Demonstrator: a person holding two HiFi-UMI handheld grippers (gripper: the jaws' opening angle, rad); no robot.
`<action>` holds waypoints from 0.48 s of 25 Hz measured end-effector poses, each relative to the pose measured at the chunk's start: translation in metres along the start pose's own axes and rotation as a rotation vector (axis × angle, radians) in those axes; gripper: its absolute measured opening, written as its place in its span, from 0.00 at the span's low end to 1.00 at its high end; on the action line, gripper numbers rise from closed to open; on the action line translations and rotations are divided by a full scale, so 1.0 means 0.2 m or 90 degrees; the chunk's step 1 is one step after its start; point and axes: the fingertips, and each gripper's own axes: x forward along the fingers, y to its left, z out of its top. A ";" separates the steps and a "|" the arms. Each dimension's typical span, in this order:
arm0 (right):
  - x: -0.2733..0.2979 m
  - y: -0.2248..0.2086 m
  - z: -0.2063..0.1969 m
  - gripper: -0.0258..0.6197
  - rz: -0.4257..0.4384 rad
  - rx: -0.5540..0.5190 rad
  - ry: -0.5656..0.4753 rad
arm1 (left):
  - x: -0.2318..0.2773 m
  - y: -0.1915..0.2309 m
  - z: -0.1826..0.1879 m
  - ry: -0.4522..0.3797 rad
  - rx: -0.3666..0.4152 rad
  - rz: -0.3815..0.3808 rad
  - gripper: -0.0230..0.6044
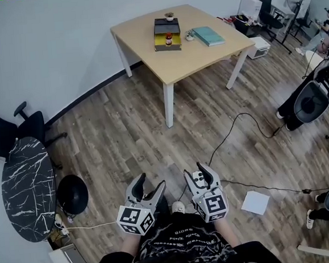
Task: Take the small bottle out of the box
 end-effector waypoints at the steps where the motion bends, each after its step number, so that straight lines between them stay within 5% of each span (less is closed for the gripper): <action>1: 0.00 -0.02 -0.01 0.37 -0.004 0.007 0.001 | 0.01 0.00 -0.01 0.004 0.000 0.001 0.54; 12: 0.27 -0.20 -0.02 0.37 -0.062 0.020 0.006 | 0.32 0.23 0.01 0.034 0.009 -0.016 0.54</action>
